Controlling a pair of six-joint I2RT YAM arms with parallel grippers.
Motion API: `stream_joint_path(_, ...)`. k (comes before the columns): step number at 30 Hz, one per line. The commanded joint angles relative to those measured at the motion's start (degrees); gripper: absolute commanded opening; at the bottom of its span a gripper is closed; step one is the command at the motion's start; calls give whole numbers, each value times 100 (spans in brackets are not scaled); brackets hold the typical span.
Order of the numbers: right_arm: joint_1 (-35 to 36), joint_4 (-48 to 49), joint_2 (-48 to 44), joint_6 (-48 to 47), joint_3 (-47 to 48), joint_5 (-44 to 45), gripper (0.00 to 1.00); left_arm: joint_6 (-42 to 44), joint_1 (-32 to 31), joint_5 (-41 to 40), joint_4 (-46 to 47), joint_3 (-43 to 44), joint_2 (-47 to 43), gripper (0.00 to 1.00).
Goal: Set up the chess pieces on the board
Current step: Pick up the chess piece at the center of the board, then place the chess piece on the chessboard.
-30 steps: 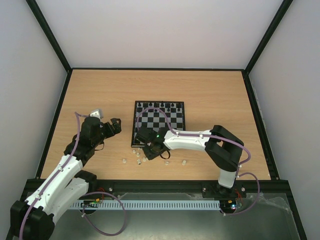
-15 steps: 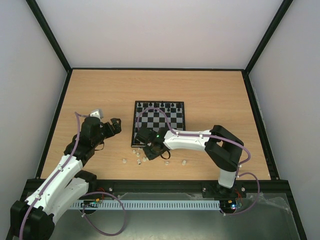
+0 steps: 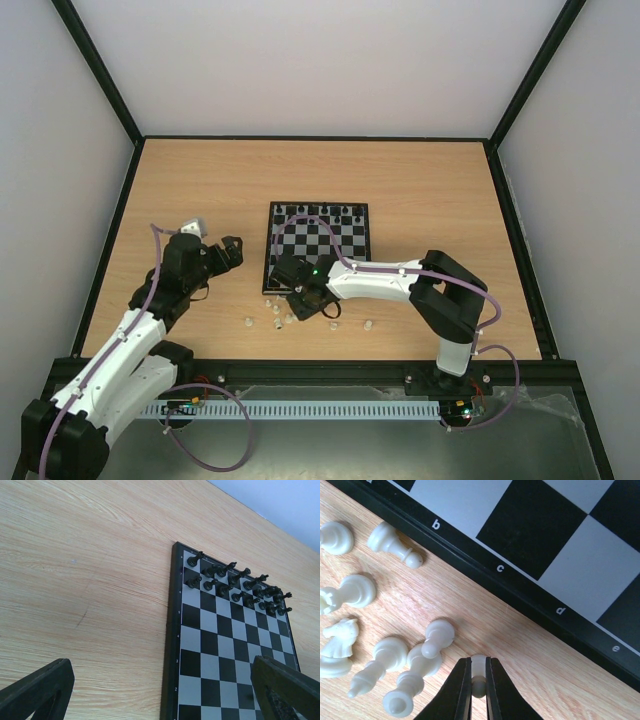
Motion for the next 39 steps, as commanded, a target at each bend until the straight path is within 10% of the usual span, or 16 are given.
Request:
stream_joint_path(1, 4, -528, -72, -58, 188, 252, 6, 3, 29, -6, 146, -74, 58, 99)
stream_joint_path(39, -1338, -887, 771, -846, 1514, 56, 7, 37, 76, 25, 224, -2, 178, 99)
